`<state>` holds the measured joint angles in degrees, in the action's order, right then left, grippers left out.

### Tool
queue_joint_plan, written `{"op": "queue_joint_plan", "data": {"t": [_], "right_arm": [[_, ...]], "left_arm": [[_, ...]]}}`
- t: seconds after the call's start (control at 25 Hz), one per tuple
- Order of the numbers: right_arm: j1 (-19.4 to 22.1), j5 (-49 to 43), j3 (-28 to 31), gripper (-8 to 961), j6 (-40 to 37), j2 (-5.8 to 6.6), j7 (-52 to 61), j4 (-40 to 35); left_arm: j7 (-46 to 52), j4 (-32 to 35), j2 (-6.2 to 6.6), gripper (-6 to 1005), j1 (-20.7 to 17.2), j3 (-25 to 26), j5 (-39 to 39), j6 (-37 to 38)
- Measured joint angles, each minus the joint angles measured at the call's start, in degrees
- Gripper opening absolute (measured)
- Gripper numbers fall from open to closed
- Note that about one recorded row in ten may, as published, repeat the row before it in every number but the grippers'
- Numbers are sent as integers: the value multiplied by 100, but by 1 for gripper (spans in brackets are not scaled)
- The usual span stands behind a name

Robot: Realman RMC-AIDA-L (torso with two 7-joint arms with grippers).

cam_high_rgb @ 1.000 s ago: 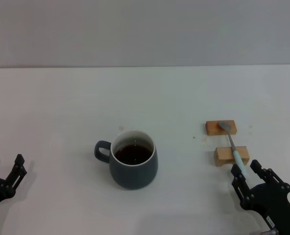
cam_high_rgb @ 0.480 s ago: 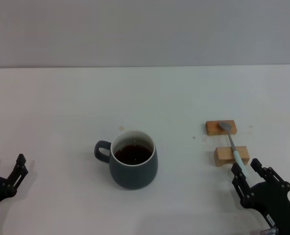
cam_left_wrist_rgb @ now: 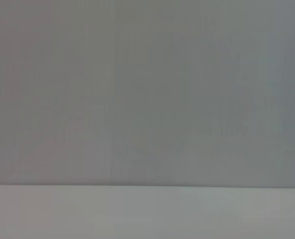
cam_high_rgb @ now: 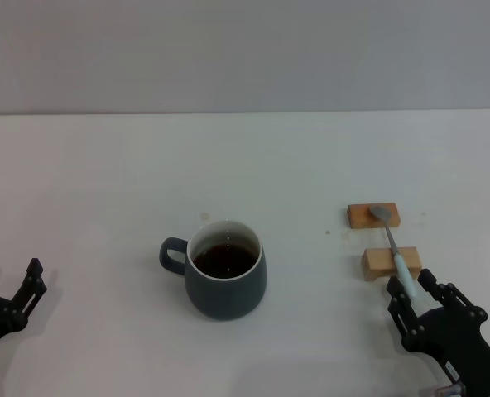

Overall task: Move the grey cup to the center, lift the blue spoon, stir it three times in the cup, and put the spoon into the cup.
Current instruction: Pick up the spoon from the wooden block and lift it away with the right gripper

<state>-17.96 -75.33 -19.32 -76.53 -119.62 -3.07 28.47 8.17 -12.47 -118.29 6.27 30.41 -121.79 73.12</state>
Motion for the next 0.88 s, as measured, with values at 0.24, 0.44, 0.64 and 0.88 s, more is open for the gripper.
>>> {"op": "queue_joint_plan", "data": {"t": [0.24,0.44,0.64,0.88], "right_arm": [[1,0,-2,450,1,6,0,0],[13,2,-2,433,1,9,-1,4],[53,58,32,386,1,6,-1,46],[118,55,58,274,-70,2,-1,61]], "left_arm": [[0,20,-5,864,-3,0,12,0],[0,25,-7,864,-3,-9,16,0],[0,25,-10,864,-17,-17,15,10],[8,10,-10,863,-56,-17,6,42]]}}
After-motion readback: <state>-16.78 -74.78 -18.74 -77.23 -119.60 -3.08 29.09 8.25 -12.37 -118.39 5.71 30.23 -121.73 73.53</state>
